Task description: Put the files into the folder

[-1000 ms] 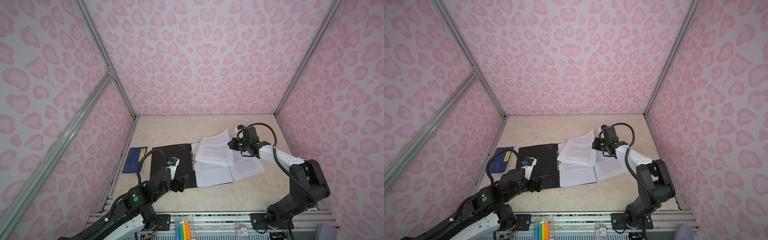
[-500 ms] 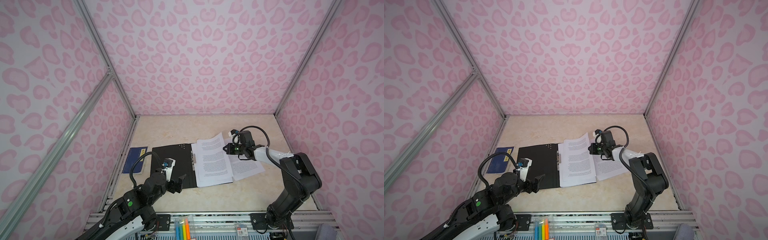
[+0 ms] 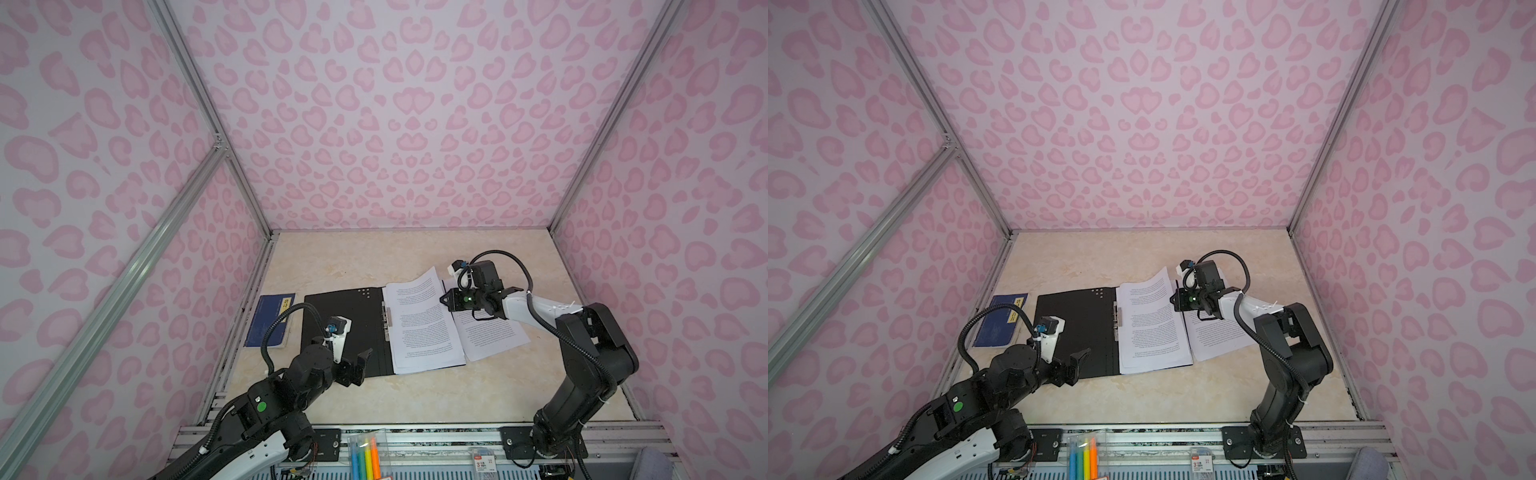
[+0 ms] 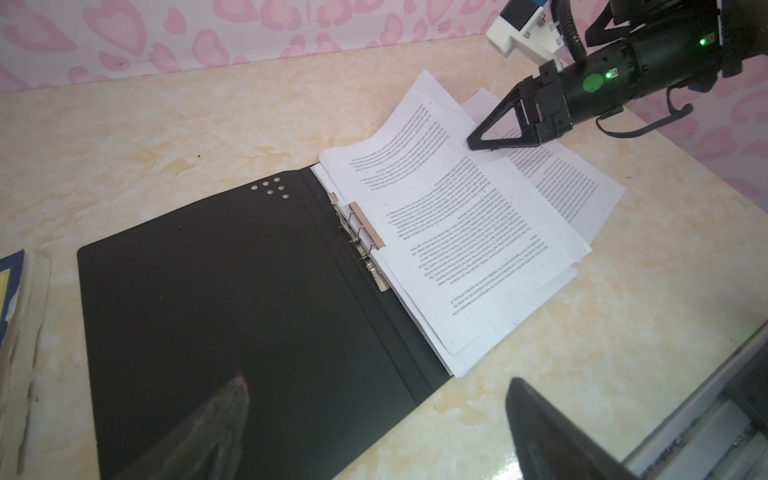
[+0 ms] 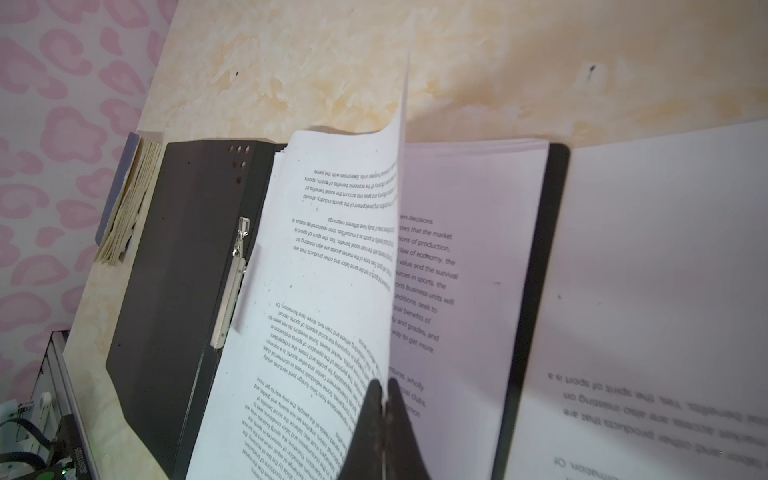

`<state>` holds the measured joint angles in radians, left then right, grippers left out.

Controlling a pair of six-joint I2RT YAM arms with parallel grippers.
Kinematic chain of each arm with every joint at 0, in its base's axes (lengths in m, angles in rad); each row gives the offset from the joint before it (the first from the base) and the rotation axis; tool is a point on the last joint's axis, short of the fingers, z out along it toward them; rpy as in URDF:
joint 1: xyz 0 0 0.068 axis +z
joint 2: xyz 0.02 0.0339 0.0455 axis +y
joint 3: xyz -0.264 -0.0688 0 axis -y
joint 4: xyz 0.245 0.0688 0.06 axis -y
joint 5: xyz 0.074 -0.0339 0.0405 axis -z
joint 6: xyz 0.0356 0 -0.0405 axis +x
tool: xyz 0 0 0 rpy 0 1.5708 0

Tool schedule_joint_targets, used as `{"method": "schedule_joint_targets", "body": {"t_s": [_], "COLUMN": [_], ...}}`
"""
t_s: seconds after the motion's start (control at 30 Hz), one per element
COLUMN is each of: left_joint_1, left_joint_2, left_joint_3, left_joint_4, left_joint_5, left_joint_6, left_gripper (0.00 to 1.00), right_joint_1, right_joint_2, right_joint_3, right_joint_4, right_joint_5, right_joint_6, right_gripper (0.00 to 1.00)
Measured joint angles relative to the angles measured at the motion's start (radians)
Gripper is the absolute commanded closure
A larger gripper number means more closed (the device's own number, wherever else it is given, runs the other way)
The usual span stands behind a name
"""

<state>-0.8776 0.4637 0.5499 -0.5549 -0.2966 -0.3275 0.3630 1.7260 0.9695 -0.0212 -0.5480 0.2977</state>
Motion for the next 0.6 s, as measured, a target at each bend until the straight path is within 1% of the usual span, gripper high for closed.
{"method": "schedule_joint_targets", "body": {"t_s": [0.2,0.6], "left_joint_1": [0.000,0.000], "left_joint_2": [0.000,-0.010], "left_joint_3": [0.000,0.000], "left_joint_4": [0.000,-0.005], "left_joint_5": [0.000,0.001], "left_joint_6": [0.000,0.000], "left_gripper": [0.02,0.02], "right_joint_1": [0.011,0.015], "right_joint_2": [0.000,0.013], "right_joint_3": [0.008,0.007], "right_joint_4": [-0.032,-0.040], "right_joint_5": [-0.004,-0.002], "right_joint_6": [-0.027,-0.035], "right_gripper": [1.00,1.00]}}
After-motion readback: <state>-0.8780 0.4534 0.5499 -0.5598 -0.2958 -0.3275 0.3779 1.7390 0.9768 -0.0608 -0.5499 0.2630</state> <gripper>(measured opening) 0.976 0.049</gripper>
